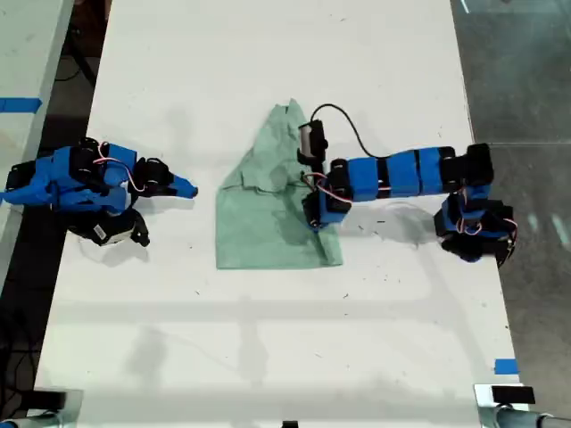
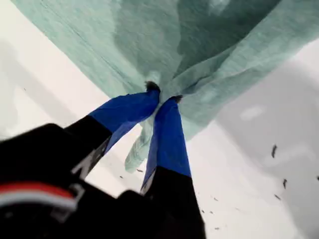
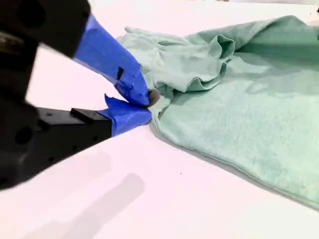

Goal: Fold t shirt

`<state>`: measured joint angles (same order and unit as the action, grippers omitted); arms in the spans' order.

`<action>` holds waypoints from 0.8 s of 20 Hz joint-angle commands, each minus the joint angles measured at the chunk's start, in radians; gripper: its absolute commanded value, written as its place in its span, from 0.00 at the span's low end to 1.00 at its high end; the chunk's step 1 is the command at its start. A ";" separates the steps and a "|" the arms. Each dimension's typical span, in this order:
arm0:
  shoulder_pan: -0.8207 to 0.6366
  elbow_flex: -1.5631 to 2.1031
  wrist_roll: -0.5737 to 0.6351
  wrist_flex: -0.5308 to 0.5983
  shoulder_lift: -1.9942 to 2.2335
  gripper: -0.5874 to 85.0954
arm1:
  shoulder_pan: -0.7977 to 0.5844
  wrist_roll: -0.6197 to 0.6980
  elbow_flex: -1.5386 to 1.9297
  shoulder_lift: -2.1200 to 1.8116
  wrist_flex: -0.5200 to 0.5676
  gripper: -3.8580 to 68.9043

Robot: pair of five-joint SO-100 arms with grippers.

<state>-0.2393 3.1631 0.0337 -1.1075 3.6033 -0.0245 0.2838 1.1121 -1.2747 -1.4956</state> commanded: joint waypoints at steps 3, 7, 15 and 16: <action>0.008 0.002 -0.005 0.021 0.005 0.01 | 0.015 0.040 -0.249 0.206 0.028 0.05; 0.009 0.002 -0.005 0.021 0.005 0.01 | 0.011 0.043 -0.242 0.227 0.043 0.23; 0.009 0.002 -0.005 0.021 0.005 0.01 | 0.002 0.031 -0.201 -0.089 -0.176 0.31; 0.009 0.002 -0.005 0.021 0.005 0.01 | -0.003 0.031 -0.184 -0.144 -0.207 0.32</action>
<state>-0.2393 3.1631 0.0337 -1.1075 3.6033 -0.0184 0.3206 0.9357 -1.2517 -1.6506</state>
